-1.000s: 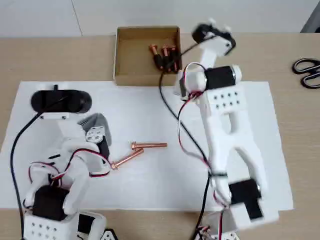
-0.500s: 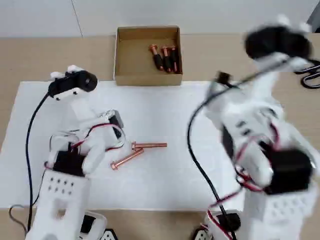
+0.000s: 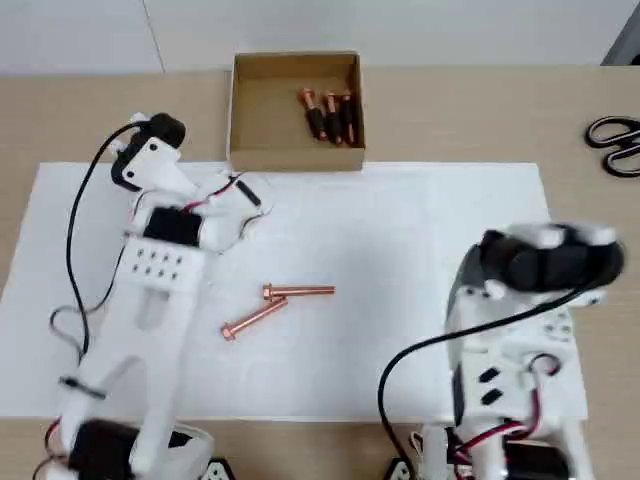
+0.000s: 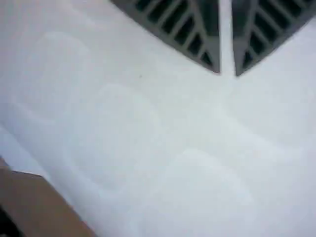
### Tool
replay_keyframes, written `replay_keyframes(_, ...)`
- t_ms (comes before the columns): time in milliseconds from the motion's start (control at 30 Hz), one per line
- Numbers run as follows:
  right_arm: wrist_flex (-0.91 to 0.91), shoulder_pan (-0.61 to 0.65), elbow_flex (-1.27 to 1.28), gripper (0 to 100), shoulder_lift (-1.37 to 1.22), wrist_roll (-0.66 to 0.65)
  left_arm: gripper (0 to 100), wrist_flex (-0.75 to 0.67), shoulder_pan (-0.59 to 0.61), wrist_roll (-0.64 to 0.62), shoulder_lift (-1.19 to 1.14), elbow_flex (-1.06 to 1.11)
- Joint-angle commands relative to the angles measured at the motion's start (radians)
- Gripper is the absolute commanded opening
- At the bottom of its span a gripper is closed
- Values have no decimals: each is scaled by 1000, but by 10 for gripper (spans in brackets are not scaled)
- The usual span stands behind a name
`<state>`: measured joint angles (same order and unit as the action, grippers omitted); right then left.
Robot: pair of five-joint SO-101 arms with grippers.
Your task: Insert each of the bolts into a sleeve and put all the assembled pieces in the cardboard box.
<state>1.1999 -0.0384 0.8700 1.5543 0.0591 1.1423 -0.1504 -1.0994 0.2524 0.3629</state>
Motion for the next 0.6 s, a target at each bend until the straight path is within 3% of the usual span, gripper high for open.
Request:
replay_keyframes(0, -82, -8, 224, 3, 223, -15, 6, 94, 0, -72, -101, -148)
replay_keyframes(233, -94, -15, 279, 3, 206, -15, 6, 245, -84, -77, -155, -300)
replay_keyframes(567, -90, -16, 284, 3, 193, -17, 6, 434, -226, -44, -153, -326)
